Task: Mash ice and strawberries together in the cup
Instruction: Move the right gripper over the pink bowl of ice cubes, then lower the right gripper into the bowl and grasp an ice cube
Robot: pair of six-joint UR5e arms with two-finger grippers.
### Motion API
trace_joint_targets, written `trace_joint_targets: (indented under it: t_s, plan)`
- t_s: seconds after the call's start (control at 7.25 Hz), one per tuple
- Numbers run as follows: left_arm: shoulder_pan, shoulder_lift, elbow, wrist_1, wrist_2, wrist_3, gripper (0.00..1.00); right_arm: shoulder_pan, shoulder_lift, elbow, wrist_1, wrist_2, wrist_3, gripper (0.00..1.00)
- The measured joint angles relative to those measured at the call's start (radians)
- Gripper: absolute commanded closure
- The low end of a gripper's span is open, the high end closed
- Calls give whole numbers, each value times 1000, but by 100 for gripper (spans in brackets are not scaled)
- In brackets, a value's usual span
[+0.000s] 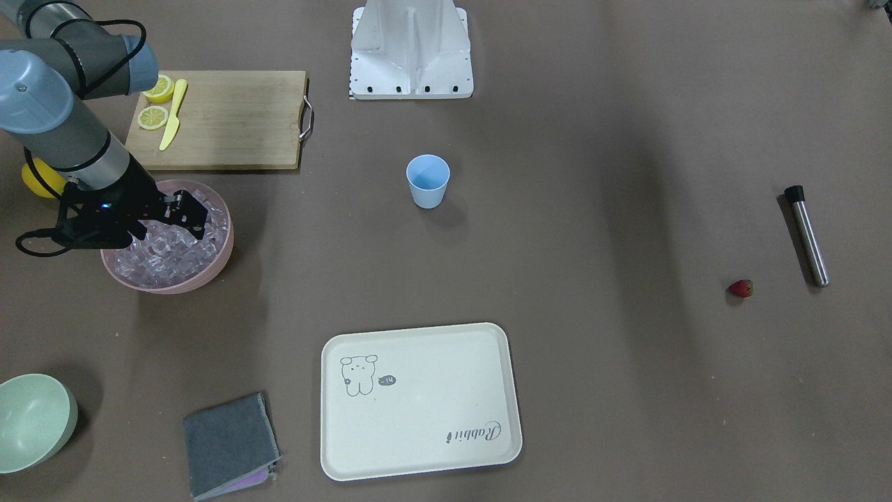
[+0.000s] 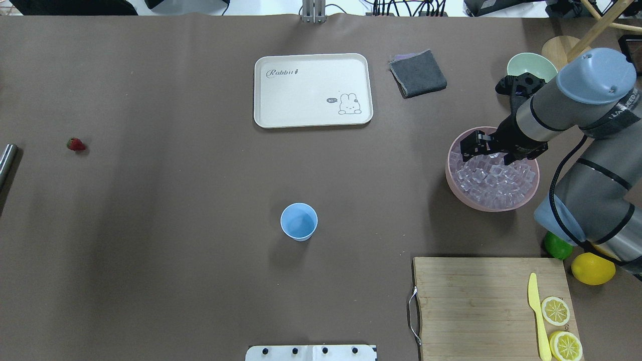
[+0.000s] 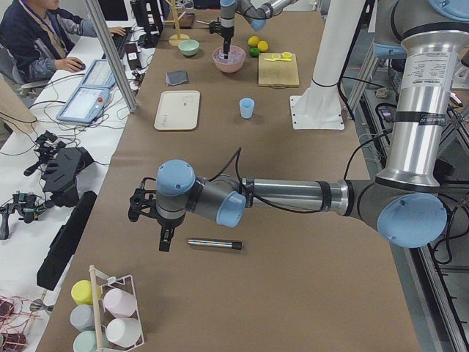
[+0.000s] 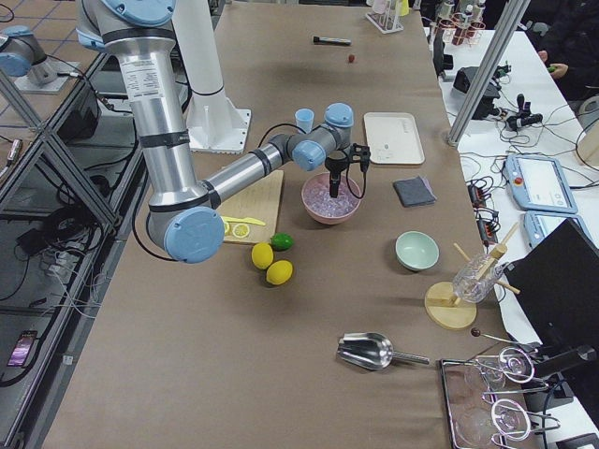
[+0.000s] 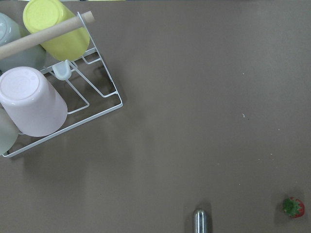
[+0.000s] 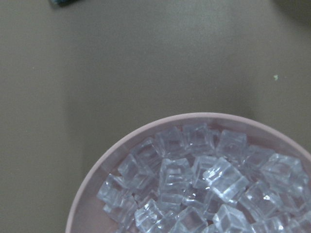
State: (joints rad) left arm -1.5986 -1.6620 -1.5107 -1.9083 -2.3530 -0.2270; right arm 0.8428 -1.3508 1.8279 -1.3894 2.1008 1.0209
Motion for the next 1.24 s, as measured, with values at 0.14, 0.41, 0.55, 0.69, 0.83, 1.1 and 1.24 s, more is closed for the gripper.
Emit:
trace_joint_targets:
  t_s: [0.14, 0.41, 0.55, 0.69, 0.83, 1.1, 1.24]
  plan:
    - [-1, 1, 0, 0, 0, 0, 2, -8, -4, 0, -1, -17, 14, 2]
    - [0, 2, -3, 0, -1, 0, 2, -23, -11, -1, -1, -43, 22, 14]
    - [0, 2, -3, 0, -2, 0, 2, -40, -12, -3, -2, -63, 26, 20]
    - [0, 2, -2, 0, -2, 0, 2, -52, -12, -5, -2, -73, 30, 35]
    - [0, 2, -2, 0, -2, 0, 2, -59, -12, -5, -2, -77, 33, 40]
    - [0, 2, -2, 0, -2, 0, 2, -68, -12, -5, -3, -80, 34, 54]
    - [0, 2, -2, -1, -2, 0, 2, -73, -15, -6, -3, -84, 34, 54]
